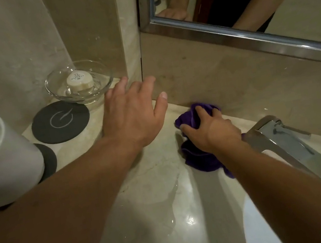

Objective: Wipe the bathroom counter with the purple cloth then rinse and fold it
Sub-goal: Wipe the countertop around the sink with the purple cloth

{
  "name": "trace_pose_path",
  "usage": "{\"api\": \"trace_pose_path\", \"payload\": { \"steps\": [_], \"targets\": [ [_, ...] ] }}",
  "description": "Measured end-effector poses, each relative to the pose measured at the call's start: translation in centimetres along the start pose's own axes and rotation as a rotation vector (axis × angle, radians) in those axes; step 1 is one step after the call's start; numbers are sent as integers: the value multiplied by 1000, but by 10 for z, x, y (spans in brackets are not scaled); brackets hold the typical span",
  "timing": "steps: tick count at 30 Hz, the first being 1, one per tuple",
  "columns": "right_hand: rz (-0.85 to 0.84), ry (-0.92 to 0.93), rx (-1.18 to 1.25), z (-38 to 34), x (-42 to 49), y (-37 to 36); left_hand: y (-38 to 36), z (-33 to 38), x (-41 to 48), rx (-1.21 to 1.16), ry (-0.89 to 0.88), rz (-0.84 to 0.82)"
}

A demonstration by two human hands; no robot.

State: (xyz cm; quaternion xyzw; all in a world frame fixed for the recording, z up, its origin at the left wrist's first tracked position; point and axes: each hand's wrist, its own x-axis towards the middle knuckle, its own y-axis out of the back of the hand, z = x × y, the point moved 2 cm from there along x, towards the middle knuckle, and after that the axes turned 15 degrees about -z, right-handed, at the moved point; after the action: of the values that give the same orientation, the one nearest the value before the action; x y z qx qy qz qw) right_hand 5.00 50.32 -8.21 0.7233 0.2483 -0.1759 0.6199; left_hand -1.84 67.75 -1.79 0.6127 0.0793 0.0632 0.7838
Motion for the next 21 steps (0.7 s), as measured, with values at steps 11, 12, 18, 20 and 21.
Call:
{"api": "trace_pose_path", "payload": {
  "steps": [11,12,18,20,21],
  "targets": [
    [258,213,-293,-32,29,-24,0,0,4,-107,-8,72],
    [252,239,-294,-38,31,-25,-1,0,4,-109,-10,72],
    [177,490,-173,-96,33,-25,3,3,3,-110,8,63],
    [141,550,-143,-105,36,-27,6,2,3,-123,5,79],
    [118,590,-170,-104,36,-25,7,1,4,-137,1,84]
  ]
}}
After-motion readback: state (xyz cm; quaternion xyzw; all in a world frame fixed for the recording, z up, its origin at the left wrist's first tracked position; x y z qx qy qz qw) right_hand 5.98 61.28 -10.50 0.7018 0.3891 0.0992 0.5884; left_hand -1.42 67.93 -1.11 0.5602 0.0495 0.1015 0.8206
